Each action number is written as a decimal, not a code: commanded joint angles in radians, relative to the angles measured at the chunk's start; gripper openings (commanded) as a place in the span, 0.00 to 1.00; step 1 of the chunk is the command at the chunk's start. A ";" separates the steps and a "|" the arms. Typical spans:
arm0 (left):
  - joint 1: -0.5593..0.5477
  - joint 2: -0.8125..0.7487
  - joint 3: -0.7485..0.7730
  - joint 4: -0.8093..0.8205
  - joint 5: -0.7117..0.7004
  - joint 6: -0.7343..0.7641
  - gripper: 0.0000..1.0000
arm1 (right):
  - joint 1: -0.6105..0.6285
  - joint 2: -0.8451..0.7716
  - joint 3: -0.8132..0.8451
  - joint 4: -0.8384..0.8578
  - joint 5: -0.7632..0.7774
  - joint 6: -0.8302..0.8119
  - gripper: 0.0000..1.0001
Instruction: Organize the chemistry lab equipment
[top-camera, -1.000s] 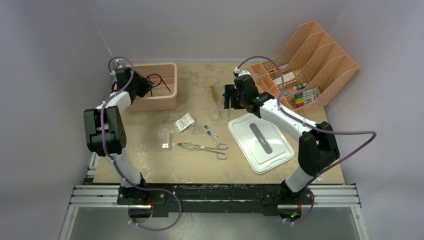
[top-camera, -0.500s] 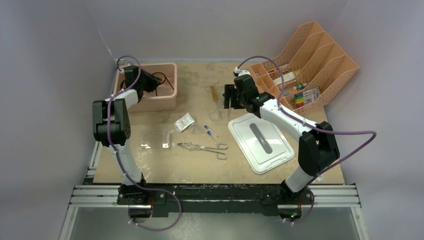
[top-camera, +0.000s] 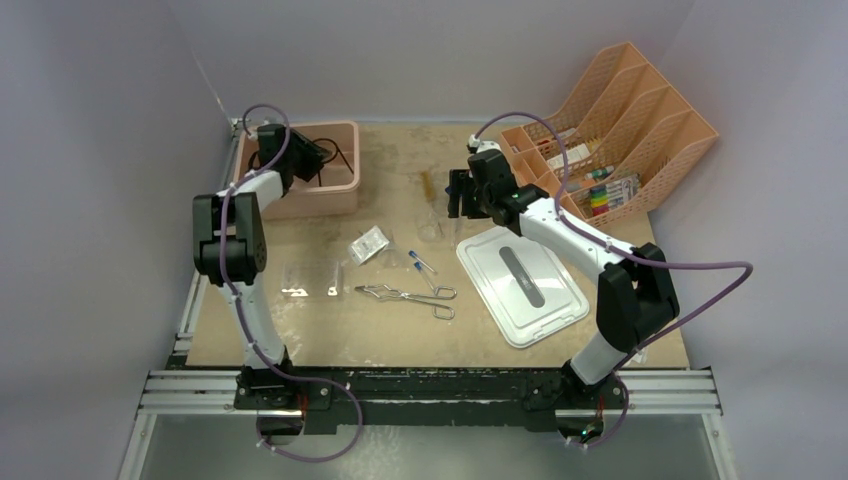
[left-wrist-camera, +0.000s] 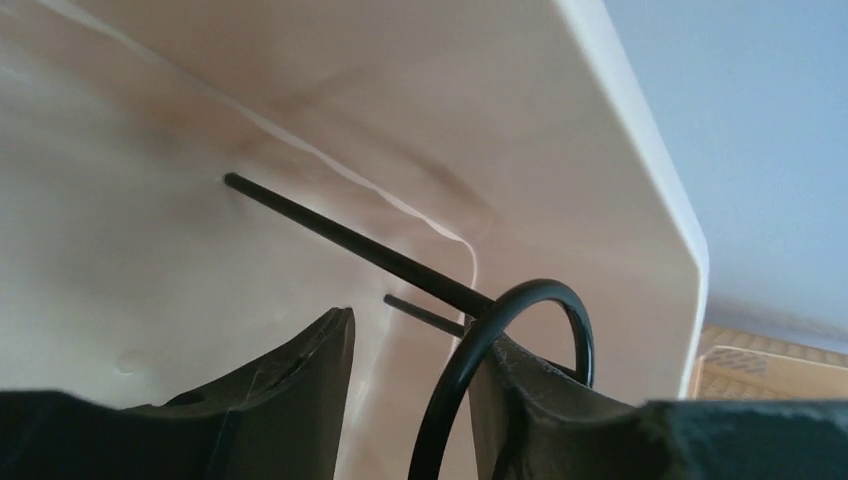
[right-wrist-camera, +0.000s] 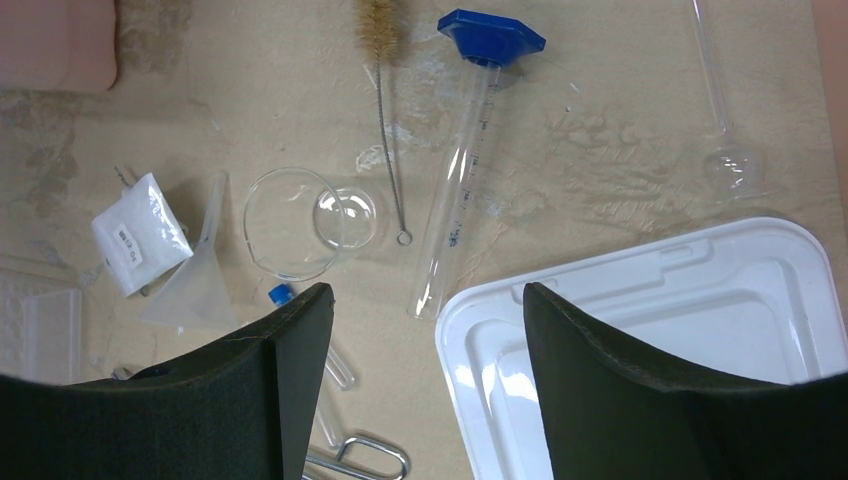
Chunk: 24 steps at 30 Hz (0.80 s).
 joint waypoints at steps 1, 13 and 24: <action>0.003 -0.077 0.113 -0.158 -0.098 0.103 0.48 | 0.002 -0.034 0.037 -0.013 0.015 0.015 0.72; 0.020 -0.199 0.216 -0.394 -0.207 0.183 0.68 | 0.003 -0.007 0.077 -0.044 0.080 0.086 0.72; 0.030 -0.499 0.162 -0.641 -0.350 0.347 0.69 | -0.005 0.201 0.229 -0.134 0.156 0.148 0.59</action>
